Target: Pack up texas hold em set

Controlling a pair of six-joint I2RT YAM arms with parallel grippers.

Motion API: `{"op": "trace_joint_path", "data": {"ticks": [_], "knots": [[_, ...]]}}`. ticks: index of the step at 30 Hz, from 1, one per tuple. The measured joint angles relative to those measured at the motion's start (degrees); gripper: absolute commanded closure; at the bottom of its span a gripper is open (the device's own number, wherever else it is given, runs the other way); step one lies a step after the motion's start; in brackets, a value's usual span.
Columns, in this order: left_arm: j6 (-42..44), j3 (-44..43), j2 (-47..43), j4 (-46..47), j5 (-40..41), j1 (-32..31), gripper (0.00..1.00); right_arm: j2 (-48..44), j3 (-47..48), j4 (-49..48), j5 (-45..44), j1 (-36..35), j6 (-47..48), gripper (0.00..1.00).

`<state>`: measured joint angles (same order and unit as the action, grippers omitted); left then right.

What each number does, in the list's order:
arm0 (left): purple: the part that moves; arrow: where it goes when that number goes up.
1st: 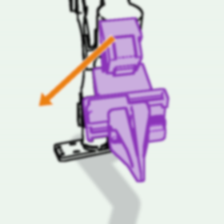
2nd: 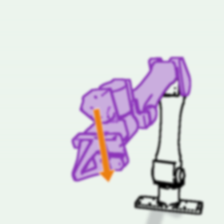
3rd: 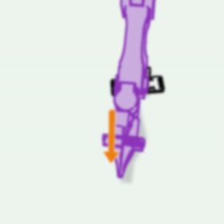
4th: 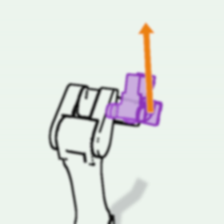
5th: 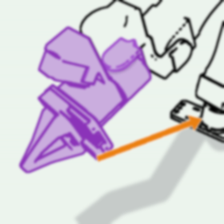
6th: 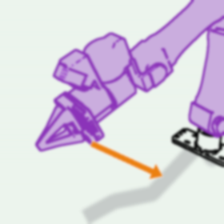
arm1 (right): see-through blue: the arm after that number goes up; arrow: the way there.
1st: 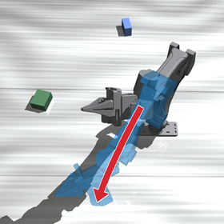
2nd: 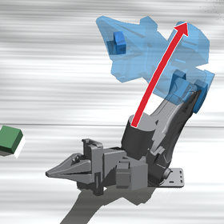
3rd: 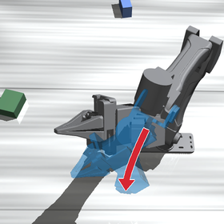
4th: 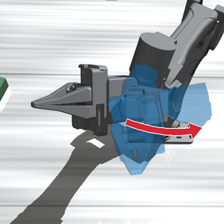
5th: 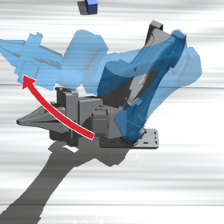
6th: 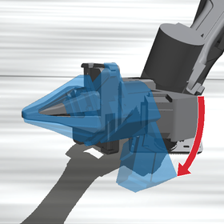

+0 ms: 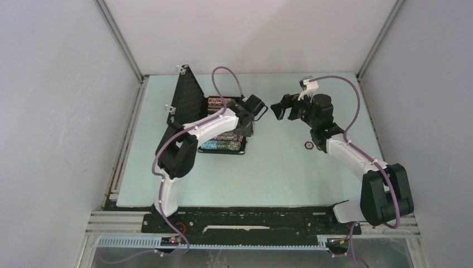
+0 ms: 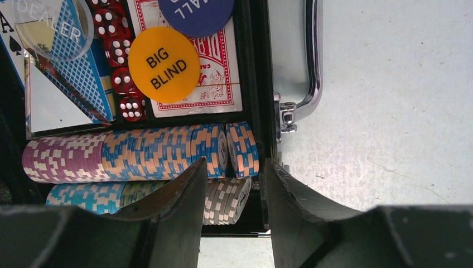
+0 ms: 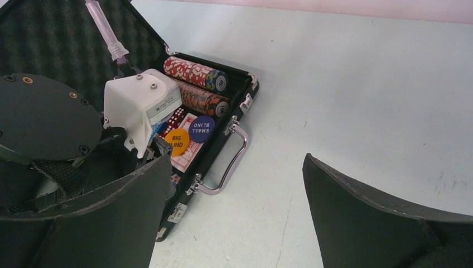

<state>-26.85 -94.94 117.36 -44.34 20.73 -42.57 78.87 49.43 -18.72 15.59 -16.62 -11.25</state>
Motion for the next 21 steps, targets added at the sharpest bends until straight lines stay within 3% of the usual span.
{"op": "trace_joint_path", "data": {"ticks": [21], "knots": [[-0.8, 3.3, -1.0, 2.3, 0.3, 0.9, 0.62, 0.1, 0.0, -0.2, 0.1, 0.0, -0.2, 0.04]]}}
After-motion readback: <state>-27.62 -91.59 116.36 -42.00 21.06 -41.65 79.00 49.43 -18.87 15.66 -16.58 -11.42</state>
